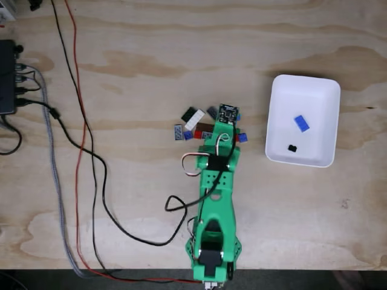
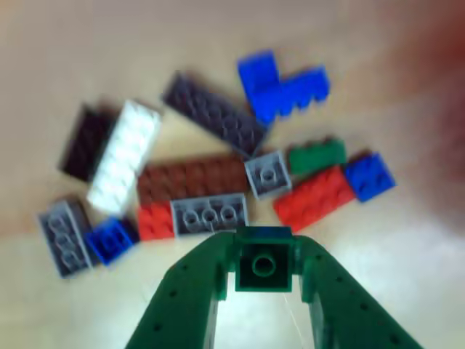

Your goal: Put all lego bricks in the bin.

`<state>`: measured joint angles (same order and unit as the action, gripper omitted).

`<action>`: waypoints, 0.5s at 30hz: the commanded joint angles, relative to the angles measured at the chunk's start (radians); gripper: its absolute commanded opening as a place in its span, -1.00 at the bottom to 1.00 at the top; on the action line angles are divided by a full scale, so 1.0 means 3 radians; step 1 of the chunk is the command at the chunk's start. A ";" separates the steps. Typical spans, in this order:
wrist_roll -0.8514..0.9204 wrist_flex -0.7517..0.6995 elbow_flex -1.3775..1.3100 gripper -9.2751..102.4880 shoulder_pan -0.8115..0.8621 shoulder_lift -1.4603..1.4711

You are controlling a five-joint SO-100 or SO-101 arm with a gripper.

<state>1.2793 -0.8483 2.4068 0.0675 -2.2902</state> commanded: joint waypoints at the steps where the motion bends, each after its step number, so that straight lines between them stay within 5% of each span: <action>1: -0.0179 0.0230 -0.0430 -0.83 0.0900 -0.1427; 8: 0.0205 0.0782 -0.0112 -0.82 0.2281 -0.0210; 13: 0.0077 0.1099 -0.0291 -0.79 0.2669 0.0757; 15: 0.0046 0.0879 -0.0552 -0.74 0.2720 0.1007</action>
<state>1.3100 -0.5691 2.3731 0.8099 -2.1353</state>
